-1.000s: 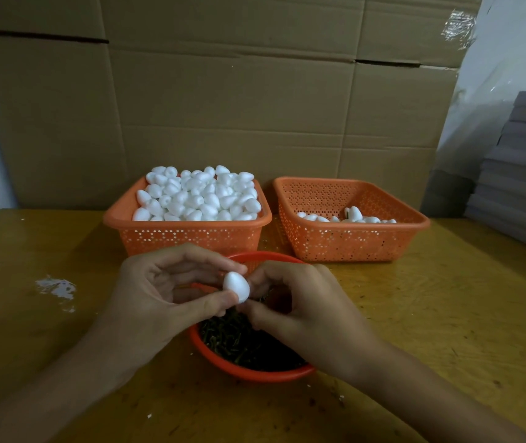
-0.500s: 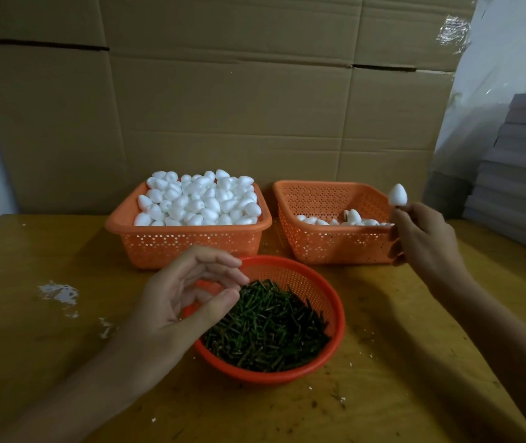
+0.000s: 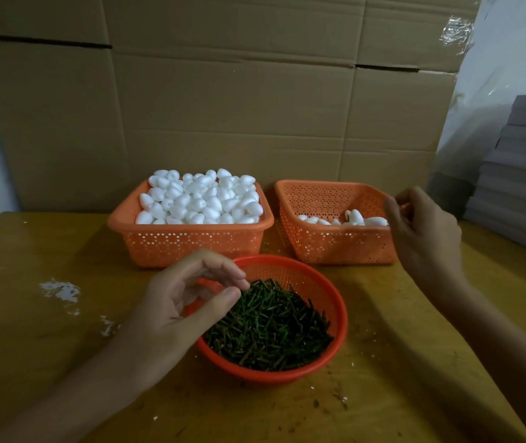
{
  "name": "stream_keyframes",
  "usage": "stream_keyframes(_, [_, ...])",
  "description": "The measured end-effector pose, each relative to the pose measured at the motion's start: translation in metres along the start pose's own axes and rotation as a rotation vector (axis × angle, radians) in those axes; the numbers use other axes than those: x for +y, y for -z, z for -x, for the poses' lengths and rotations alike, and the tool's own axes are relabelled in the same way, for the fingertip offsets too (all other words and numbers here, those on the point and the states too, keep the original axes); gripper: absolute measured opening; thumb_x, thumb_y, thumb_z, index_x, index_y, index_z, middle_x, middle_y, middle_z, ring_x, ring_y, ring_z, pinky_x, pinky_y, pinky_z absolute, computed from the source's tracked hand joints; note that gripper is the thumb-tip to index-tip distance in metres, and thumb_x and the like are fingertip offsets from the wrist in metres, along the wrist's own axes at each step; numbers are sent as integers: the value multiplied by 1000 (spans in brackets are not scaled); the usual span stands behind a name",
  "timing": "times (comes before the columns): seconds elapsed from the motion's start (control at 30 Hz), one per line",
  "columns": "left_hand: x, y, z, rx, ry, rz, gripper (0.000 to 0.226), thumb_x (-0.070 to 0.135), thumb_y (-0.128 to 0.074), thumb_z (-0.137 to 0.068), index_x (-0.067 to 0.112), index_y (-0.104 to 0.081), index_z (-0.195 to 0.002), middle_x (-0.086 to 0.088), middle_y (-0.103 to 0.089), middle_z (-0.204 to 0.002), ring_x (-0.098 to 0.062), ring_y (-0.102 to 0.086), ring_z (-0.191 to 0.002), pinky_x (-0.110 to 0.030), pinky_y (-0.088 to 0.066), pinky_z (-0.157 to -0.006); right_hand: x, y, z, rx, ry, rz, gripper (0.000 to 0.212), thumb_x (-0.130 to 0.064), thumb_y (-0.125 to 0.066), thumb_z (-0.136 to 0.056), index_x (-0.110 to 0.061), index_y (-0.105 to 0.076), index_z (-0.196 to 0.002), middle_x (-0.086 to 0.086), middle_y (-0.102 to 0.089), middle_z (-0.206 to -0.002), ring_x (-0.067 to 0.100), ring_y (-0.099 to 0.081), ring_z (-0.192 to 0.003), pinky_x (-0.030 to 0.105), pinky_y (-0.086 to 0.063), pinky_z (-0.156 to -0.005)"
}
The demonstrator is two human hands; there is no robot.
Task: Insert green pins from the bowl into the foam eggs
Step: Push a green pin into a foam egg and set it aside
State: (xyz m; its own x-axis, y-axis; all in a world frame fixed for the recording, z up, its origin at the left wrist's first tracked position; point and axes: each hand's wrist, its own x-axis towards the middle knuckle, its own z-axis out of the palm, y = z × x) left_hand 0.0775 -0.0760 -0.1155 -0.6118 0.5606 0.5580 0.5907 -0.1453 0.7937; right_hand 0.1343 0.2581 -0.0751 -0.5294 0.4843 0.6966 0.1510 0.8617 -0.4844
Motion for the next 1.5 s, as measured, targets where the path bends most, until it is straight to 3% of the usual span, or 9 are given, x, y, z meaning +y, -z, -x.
stream_keyframes(0.1, [-2,1,-1,16,2,-20,17,38,-67,-90,30,-74,-103,-3,-74,-109,-17,-70,-102,-25,-58,-83,-47,4,20,-202,261,-73,27,-50,-46,-103,-28,-60,-96,-13,-59,-79,0,-58,-72,17,-41,-58])
stream_keyframes(0.3, [-11,13,-7,168,-18,-58,14,30,-71,-91,32,-72,-105,0,-75,-108,-16,-71,-107,-30,-61,-85,-89,-10,70,-895,572,82,37,-57,-52,-100,-39,-64,-130,-17,-57,-130,4,-51,-120,32,-48,-101])
stream_keyframes(0.53, [-12,63,-62,402,-25,-579,30,5,-73,-93,34,-72,-102,8,-72,-105,-10,-70,-93,-26,-57,-80,-88,-14,70,-887,582,75,28,-46,-67,-95,-42,-66,-123,-20,-57,-126,4,-52,-120,31,-48,-97])
stream_keyframes(0.67, [-24,88,-112,221,156,-852,17,16,-73,-92,31,-79,-97,7,-74,-105,-15,-69,-85,-33,-49,-78,-89,-13,72,-902,538,59,23,-44,-69,-94,-43,-66,-117,-21,-59,-120,1,-55,-113,34,-52,-93])
stream_keyframes(0.8, [-46,99,-148,-67,387,-828,16,26,-76,-91,42,-79,-88,13,-75,-101,-11,-65,-107,-30,-47,-87,-88,-13,74,-904,522,59,23,-44,-69,-95,-43,-66,-118,-21,-59,-119,2,-55,-113,34,-52,-92])
stream_keyframes(1.07, [-65,94,-168,-177,531,-1004,9,51,-82,-84,50,-73,-83,1,-54,-153,-21,-42,-143,-37,-38,-112,-87,-13,75,-910,528,62,25,-43,-68,-96,-41,-67,-120,-20,-59,-119,4,-54,-113,35,-52,-90])
stream_keyframes(1.27, [-61,82,-168,-39,598,-875,17,42,-79,-69,29,-81,-79,11,-64,-97,-10,-60,-94,-24,-42,-66,-86,-14,74,-903,528,73,25,-43,-69,-95,-42,-68,-120,-20,-60,-122,5,-56,-116,36,-53,-92])
stream_keyframes(1.43, [-49,77,-164,178,490,-526,20,19,-73,-88,28,-78,-105,-3,-72,-103,-26,-74,-76,-36,-64,-76,-87,-14,74,-906,524,71,25,-44,-69,-95,-42,-67,-120,-20,-60,-124,4,-56,-117,36,-53,-93])
stream_keyframes(1.5, [-33,70,-156,236,449,-329,23,10,-63,-94,19,-79,-108,-7,-70,-96,-24,-68,-69,-29,-63,-67,-87,-14,74,-903,524,75,26,-44,-68,-95,-42,-67,-120,-20,-60,-124,4,-56,-117,36,-53,-93])
